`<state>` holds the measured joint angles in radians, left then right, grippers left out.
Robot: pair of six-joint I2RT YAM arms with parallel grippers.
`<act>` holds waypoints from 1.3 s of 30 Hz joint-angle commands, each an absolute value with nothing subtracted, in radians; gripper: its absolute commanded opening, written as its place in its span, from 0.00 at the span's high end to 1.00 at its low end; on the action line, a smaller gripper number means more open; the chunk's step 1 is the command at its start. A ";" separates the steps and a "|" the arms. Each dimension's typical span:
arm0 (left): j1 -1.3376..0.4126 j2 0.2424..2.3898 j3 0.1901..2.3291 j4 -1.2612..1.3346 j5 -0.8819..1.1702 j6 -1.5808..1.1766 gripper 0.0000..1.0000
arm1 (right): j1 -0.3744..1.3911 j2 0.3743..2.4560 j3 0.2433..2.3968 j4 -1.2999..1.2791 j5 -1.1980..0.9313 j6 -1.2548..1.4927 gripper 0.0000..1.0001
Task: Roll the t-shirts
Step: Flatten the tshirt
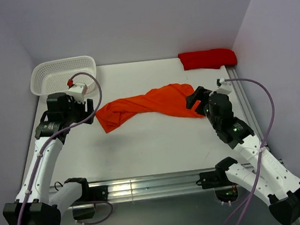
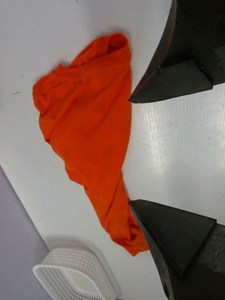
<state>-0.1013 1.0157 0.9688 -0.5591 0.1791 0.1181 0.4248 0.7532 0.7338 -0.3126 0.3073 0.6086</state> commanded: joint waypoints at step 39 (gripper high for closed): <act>-0.416 1.554 0.973 -0.377 0.006 0.152 0.46 | 0.133 1.121 0.718 -0.209 0.127 0.621 0.32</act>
